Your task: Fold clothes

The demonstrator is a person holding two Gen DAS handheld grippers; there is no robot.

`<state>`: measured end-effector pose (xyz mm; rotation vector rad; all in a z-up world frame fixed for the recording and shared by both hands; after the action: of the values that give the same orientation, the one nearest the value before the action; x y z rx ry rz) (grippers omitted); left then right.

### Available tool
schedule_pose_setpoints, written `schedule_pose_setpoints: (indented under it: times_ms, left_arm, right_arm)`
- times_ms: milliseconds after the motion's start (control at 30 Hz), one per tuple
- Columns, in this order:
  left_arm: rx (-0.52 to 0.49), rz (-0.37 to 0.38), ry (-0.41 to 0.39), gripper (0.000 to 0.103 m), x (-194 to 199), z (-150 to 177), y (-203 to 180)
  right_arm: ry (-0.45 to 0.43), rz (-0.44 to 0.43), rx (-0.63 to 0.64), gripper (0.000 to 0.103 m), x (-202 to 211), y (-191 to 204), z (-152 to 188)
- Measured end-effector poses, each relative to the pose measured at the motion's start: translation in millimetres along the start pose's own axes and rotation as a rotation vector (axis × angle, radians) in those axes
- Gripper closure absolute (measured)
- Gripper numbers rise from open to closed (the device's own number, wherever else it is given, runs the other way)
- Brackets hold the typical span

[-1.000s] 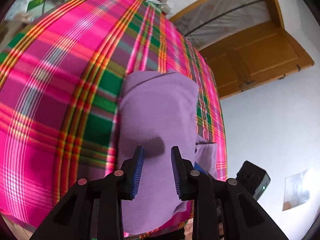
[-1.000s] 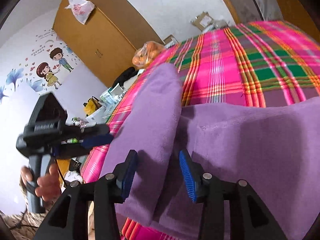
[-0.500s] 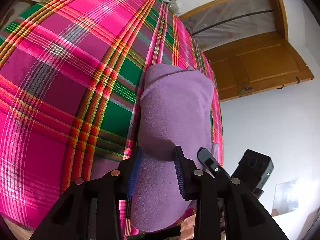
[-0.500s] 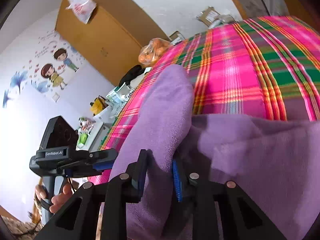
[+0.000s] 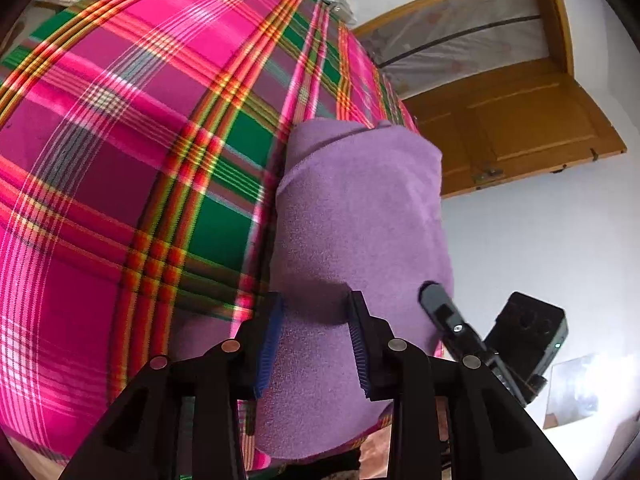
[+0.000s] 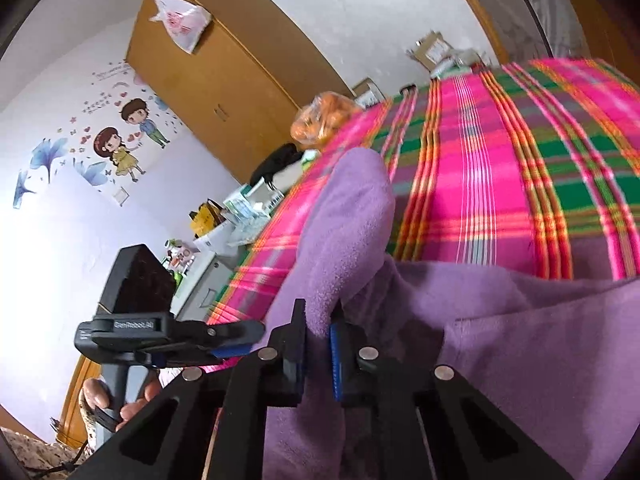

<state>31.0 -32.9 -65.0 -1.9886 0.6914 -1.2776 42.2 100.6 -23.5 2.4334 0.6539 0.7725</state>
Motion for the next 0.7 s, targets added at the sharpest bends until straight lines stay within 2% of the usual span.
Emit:
schedule_pose_setpoints:
  times_ms: [400, 700]
  left_arm:
    - [-0.044, 0.05, -0.016, 0.066, 8.2, 5.4, -36.6]
    - [-0.09, 0.061, 0.023, 0.066, -1.0, 22.7, -59.2]
  right_arm:
    - [-0.1, 0.016, 0.038, 0.094, 48.5, 10.5, -31.1]
    - [-0.178, 0.078, 0.031, 0.094, 96.5, -6.4, -50.6]
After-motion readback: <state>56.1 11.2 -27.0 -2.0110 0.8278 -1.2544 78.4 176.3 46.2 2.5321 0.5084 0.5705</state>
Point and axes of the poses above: each gripper's, at about its wrist camera, not at the fingertips, and x roughly against the way its jaws point, y to its left, z to its underside, the point moved 10 cm from there along -x, roughly the way its jaws point, and after that the axes turned 10 degrees about -y, right-handed, at the moved point
